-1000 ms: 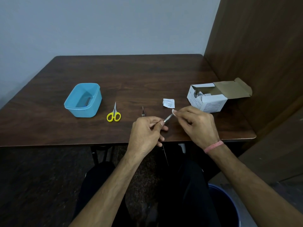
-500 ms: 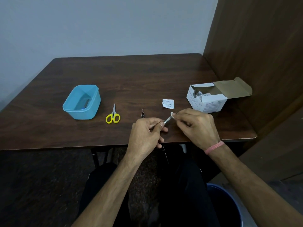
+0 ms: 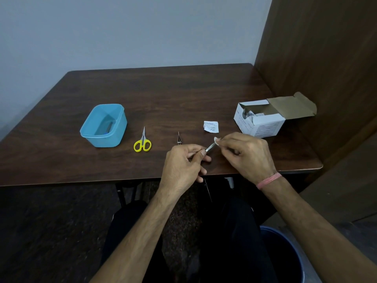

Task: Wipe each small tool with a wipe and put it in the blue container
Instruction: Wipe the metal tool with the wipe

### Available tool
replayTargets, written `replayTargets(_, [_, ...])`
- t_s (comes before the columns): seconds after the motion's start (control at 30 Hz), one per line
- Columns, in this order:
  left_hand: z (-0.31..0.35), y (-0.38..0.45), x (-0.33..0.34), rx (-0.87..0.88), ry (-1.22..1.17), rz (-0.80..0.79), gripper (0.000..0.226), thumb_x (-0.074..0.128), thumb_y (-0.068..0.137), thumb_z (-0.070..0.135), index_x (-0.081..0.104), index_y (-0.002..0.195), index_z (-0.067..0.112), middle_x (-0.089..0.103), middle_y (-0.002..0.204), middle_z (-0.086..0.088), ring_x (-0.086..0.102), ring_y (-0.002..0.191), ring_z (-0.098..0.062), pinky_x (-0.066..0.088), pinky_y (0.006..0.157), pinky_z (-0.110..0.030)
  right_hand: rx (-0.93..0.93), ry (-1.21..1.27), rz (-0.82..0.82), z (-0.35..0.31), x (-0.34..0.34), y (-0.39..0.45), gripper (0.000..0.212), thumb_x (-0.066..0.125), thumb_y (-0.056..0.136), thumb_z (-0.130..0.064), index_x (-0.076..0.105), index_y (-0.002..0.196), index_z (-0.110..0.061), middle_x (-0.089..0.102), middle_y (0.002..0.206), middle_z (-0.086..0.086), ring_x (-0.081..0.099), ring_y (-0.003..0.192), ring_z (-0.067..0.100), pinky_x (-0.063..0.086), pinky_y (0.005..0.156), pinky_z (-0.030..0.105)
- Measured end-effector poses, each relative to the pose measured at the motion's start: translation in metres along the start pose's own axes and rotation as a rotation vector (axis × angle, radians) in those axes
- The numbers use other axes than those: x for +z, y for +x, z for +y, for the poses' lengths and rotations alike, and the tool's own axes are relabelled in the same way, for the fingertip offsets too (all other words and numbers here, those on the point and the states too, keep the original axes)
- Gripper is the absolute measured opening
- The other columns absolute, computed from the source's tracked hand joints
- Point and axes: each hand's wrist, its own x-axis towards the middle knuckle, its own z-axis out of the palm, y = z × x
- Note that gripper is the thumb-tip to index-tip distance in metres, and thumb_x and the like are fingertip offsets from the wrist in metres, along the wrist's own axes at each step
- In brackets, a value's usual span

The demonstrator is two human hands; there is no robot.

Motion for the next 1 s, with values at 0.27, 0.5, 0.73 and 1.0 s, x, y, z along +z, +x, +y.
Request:
replayTargets(0.27, [0.0014,-0.0004,-0.0011,-0.012,-0.015,-0.012,0.014,0.069,0.112,0.017,0.08,0.12,0.014,0.086,0.095,0.005,0.073,0.059,-0.009,0.058,0.048,-0.025,0.057,0.018,0.019,0.0018,0.0012,0.0002,0.012,0.083,0.099,-0.022,0.088,0.109,-0.023,0.08,0.104,-0.012,0.05,0.075,-0.007,0.059,0.059,0.033])
replayTargets(0.5, [0.001,-0.0003,-0.0007,-0.003,-0.009,-0.012,0.014,0.068,0.113,0.017,0.08,0.12,0.014,0.086,0.095,0.006,0.072,0.059,-0.01,0.059,0.049,-0.027,0.037,0.023,0.025,0.0,0.002,-0.0015,0.009,0.083,0.1,-0.023,0.089,0.106,-0.023,0.081,0.104,-0.012,0.05,0.077,-0.009,0.058,0.059,0.03])
replayTargets(0.73, [-0.0019,0.0014,-0.0007,0.008,-0.015,-0.01,0.013,0.067,0.113,0.016,0.079,0.116,0.019,0.086,0.095,0.006,0.072,0.059,-0.01,0.06,0.049,-0.028,0.049,0.052,0.02,0.0012,0.0017,-0.0008,0.008,0.083,0.099,-0.023,0.088,0.105,-0.022,0.08,0.103,-0.012,0.051,0.074,-0.006,0.057,0.06,0.027])
replayTargets(1.0, [-0.0058,0.0043,-0.0012,-0.016,-0.053,-0.044,0.017,0.064,0.114,0.014,0.074,0.128,0.014,0.087,0.101,0.006,0.072,0.062,-0.008,0.058,0.048,-0.024,0.104,0.102,0.008,0.0028,0.0003,0.0005,0.014,0.083,0.098,-0.02,0.088,0.111,-0.024,0.082,0.107,-0.013,0.066,0.069,0.005,0.061,0.062,0.038])
